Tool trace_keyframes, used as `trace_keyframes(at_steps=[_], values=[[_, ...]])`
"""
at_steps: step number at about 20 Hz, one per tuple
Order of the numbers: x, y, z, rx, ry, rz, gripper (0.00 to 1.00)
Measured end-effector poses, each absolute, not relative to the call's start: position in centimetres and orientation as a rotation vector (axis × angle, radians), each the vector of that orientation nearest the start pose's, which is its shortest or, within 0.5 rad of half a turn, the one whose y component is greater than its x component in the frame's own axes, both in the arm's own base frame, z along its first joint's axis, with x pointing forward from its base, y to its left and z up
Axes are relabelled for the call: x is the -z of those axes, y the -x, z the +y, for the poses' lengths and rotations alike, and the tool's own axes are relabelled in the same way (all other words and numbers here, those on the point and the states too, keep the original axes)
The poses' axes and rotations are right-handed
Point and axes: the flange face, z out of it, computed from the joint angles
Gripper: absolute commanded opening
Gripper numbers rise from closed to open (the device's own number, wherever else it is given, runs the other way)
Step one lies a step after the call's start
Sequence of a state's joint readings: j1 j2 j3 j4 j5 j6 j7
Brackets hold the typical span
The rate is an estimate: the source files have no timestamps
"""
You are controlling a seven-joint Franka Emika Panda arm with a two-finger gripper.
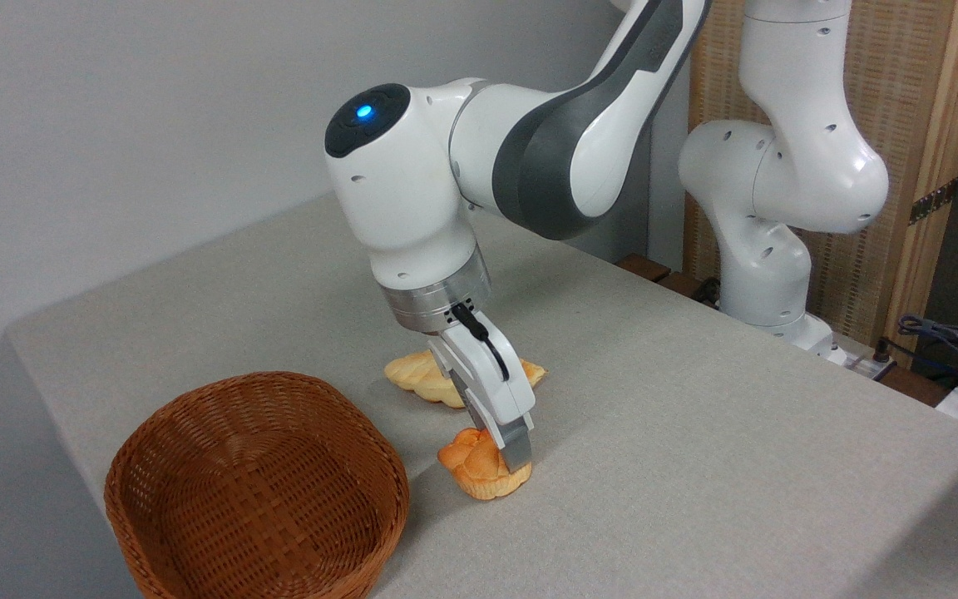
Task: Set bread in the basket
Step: 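Lift the bun and carry it over the wicker basket, then lower the bun into the basket and open the gripper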
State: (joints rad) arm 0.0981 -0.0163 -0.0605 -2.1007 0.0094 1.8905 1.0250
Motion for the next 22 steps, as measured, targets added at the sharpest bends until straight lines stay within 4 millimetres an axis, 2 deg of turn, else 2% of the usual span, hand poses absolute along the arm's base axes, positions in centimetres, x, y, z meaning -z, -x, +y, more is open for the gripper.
trace_keyframes(at_steps=[4, 6, 12, 15, 16, 17, 19, 21, 22], values=[[-41.3, -51.8, 2.0, -0.271, 2.83, 1.53, 0.43], [-42.1, -52.1, 2.0, -0.249, 2.825, 1.528, 0.43], [-47.3, -53.4, 2.9, -0.143, 2.809, 1.49, 0.43], [-49.5, -54.1, 3.2, -0.078, 2.798, 1.472, 0.5], [-50.1, -54.4, 3.3, -0.05, 2.804, 1.465, 0.63], [-50.7, -54.7, 3.3, -0.018, 2.813, 1.459, 0.71], [-51.5, -55.8, 3.2, 0.066, 2.822, 1.446, 0.8], [-51.8, -57.0, 3.1, 0.148, 2.834, 1.432, 1.0], [-51.8, -57.6, 3.0, 0.187, 2.843, 1.424, 1.0]])
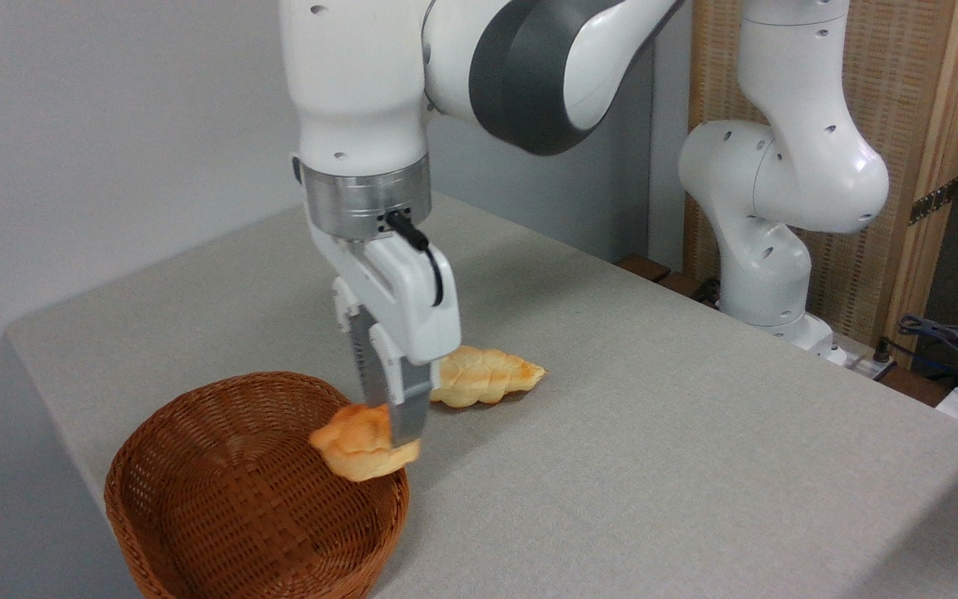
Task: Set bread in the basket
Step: 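Lower the bun into the basket and open the gripper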
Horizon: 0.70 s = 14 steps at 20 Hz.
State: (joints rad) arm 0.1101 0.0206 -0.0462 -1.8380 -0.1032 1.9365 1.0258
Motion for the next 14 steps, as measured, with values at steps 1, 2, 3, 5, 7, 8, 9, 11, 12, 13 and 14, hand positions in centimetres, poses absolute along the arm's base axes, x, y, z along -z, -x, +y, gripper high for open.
trace_keyframes(at_steps=[1, 2, 3, 5, 7, 8, 9, 11, 12, 13, 14], values=[[-51.6, -58.2, 2.9, 0.222, 2.85, 1.417, 1.0], [-51.4, -58.6, 2.8, 0.244, 2.851, 1.413, 1.0], [-51.2, -59.0, 2.8, 0.258, 2.85, 1.41, 1.0], [-51.0, -59.2, 2.8, 0.263, 2.85, 1.408, 1.0], [-51.0, -59.3, 2.8, 0.265, 2.849, 1.408, 1.0], [-51.1, -59.3, 2.8, 0.267, 2.848, 1.408, 1.0], [-51.1, -59.3, 2.8, 0.268, 2.848, 1.408, 1.0], [-51.2, -59.3, 2.8, 0.271, 2.847, 1.407, 1.0], [-51.2, -59.3, 2.8, 0.271, 2.847, 1.407, 1.0], [-51.2, -59.3, 2.8, 0.271, 2.846, 1.407, 1.0], [-51.2, -59.3, 2.8, 0.271, 2.847, 1.407, 1.0]])
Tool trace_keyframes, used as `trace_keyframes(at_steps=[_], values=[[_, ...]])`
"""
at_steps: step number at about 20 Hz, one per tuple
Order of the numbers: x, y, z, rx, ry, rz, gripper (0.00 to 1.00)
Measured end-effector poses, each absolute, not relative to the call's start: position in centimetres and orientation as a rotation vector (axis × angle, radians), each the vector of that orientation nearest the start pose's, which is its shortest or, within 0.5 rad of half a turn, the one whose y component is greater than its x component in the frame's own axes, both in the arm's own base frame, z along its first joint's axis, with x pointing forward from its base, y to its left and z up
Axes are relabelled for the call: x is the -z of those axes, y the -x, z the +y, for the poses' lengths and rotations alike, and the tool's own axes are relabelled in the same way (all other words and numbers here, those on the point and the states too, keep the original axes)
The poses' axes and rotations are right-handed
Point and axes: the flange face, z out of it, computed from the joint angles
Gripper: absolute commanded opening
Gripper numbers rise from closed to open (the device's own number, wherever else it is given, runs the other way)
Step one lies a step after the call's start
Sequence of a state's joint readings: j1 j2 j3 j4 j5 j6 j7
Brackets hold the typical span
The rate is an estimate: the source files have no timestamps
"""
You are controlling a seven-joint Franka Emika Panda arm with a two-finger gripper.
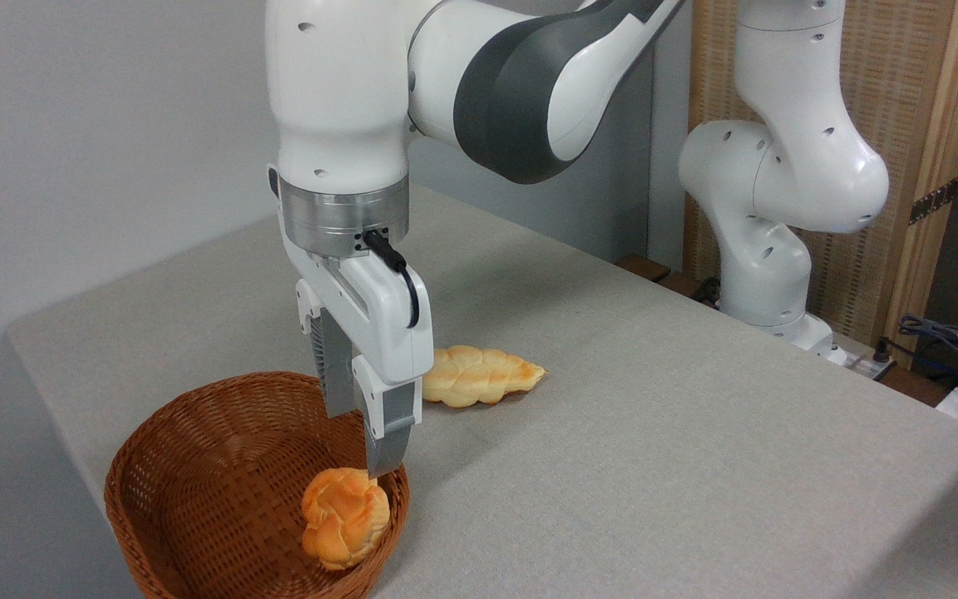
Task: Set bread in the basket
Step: 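Lower the bun into the basket and open the gripper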
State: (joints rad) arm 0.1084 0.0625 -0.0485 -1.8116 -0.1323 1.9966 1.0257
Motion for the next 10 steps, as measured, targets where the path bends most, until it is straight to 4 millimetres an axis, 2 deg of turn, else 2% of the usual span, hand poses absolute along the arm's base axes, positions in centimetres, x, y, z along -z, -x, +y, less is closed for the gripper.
trace_keyframes(at_steps=[5, 10], values=[[-51.49, -59.32, 3.04, 0.276, 2.868, 1.36, 1.0], [-51.85, -59.09, 3.12, 0.268, 2.959, 1.183, 1.0]])
